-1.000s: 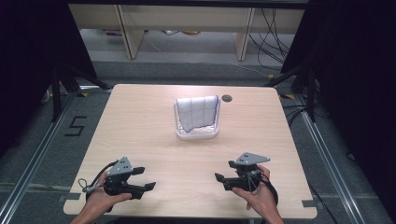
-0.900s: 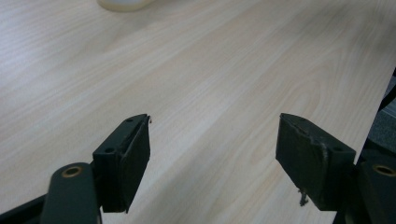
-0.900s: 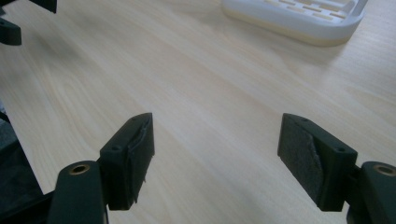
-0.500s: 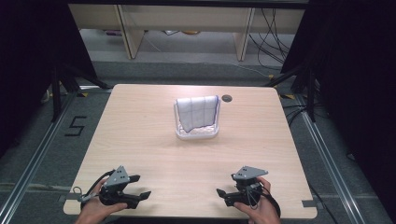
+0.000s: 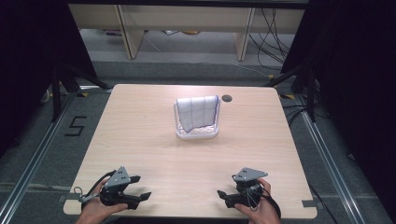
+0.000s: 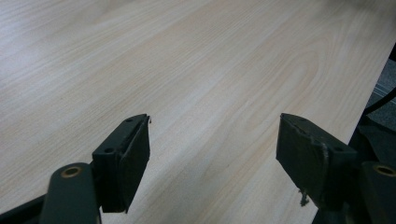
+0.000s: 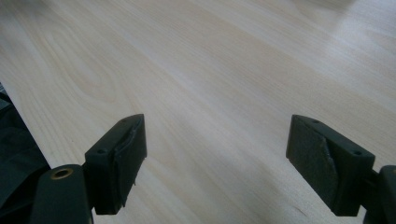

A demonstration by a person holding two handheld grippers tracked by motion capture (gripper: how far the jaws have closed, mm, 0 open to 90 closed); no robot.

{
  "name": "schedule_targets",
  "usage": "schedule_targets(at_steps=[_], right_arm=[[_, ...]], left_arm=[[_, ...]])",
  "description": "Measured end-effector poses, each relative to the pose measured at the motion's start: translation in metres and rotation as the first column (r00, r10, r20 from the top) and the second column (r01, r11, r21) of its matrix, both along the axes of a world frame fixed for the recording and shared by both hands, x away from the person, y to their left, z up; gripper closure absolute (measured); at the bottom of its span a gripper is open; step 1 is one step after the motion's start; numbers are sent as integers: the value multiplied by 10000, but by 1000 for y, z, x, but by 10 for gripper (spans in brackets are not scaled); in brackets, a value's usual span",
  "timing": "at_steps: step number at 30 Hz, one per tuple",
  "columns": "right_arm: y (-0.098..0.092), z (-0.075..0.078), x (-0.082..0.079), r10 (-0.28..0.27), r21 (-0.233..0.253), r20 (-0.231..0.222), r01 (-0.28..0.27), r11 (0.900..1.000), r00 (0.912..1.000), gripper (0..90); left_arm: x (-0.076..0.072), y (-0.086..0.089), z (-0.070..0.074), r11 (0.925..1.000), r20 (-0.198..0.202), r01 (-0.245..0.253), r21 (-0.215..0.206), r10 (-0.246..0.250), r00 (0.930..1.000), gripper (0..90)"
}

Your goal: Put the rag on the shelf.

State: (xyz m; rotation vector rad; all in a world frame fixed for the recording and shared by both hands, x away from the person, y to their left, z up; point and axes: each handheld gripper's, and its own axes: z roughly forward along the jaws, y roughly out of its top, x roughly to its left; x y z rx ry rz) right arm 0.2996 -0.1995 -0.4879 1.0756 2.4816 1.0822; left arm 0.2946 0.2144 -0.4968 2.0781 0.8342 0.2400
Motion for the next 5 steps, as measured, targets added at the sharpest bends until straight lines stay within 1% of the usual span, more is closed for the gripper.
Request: schedule_targets(at_steps=[1,2,3,4,5], right_arm=[[0,1,0,-97,33,-107,97,9999,9999,212],[0,1,0,-116,34,-103,116,9999,9999,211],[-1,0,0,-75,20,-4,75,10000,10000,211],[-1,0,0,-131,52,-121,132,9999,9998,211],[-2,0,1,-109,28,-42,109,9999,9999,211]], left_arm=[[0,1,0,9999,-9,-13,165,13,10000,252],[1,1,0,10000,-16,-10,84,10,10000,251],[1,1,0,10000,-14,14,91,-14,10000,251],[2,3,0,9995,-28,131,282,-131,9999,250],[3,2,-1,9997,-57,6,240,-5,10000,250]])
